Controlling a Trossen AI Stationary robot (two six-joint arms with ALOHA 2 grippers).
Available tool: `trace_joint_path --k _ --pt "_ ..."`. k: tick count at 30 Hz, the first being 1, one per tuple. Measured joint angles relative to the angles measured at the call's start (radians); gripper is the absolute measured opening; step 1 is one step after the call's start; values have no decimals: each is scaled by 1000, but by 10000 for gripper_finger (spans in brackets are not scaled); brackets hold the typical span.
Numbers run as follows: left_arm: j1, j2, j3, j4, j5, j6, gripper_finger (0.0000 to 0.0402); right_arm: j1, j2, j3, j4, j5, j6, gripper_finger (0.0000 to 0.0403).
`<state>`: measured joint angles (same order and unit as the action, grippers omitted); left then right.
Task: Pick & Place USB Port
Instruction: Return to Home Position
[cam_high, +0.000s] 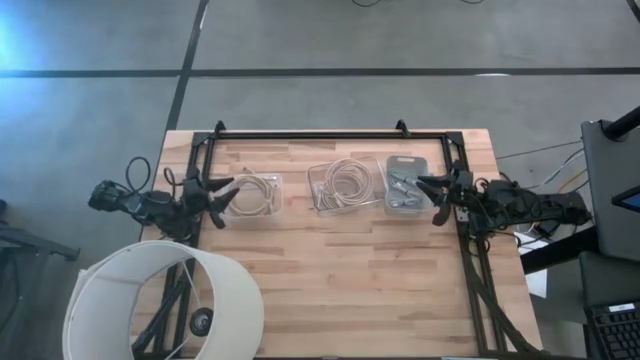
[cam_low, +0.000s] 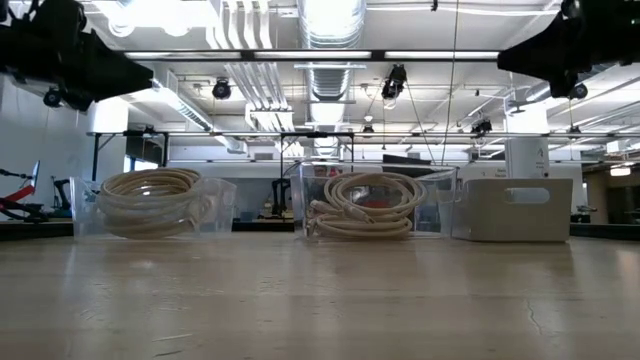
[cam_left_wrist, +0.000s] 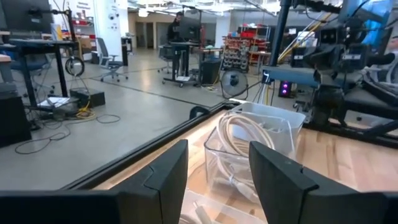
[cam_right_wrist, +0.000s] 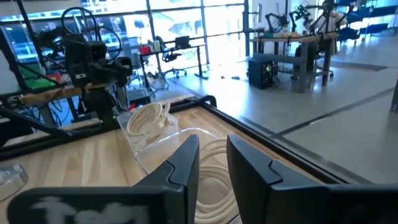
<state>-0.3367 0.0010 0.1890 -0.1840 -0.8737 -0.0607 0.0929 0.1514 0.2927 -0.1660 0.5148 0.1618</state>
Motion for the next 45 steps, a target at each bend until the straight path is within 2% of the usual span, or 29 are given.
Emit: trace_joint_path --k 7,14,18,31,37,45 --pt "0 0 -17 53 20 11 175 0 -95 -37 -2 0 -21 68" --pt "0 0 -121 344 124 163 175 0 -152 -67 3 -25 -57 80" --pt "1 -1 -179 491 134 227 175 0 -147 -97 64 -26 -74 86" --pt "1 -1 -180 487 134 246 175 0 -151 -205 244 -26 -138 75" --pt "1 -1 -180 478 133 246 175 0 -151 -284 379 -25 -192 68" --pt "1 -1 -181 421 125 237 175 0 -142 -284 359 -26 -192 81"
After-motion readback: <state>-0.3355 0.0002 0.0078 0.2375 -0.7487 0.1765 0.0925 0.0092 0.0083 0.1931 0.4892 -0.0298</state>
